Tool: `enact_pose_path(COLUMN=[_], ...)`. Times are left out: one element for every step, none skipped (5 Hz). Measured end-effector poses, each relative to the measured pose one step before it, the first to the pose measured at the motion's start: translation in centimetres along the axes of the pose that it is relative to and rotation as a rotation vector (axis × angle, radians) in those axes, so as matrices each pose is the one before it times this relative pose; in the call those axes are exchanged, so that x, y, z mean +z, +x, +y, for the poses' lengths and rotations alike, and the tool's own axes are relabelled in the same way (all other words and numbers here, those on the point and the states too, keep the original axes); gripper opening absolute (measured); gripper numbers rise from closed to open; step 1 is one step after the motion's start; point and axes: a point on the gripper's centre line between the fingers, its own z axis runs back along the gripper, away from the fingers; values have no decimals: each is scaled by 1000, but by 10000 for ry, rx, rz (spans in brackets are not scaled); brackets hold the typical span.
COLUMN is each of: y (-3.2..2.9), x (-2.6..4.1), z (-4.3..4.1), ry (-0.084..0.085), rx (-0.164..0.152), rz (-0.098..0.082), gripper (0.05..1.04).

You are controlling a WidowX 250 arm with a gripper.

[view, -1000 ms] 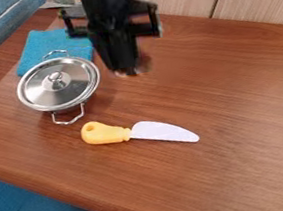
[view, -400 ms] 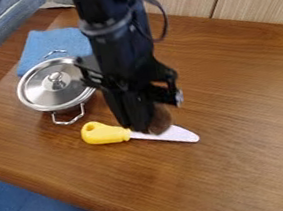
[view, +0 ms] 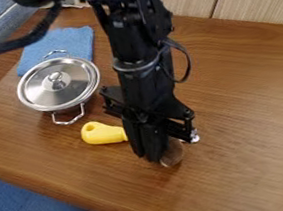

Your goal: Move the stuffed toy to the bottom-right side of the knife

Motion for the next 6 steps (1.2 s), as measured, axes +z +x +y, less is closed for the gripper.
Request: enact_pose_path(y=[218, 391, 1307, 845, 720, 668], x=[-200, 567, 2077, 1335, 2173, 1878], z=[-16, 203, 683, 1066, 916, 781], ry=[188, 239, -68, -101, -73, -147], rx=[-21, 126, 307, 543, 360, 237], rz=[103, -123, -636, -255, -533, -426], gripper=[397, 702, 967, 1003, 1000, 1000])
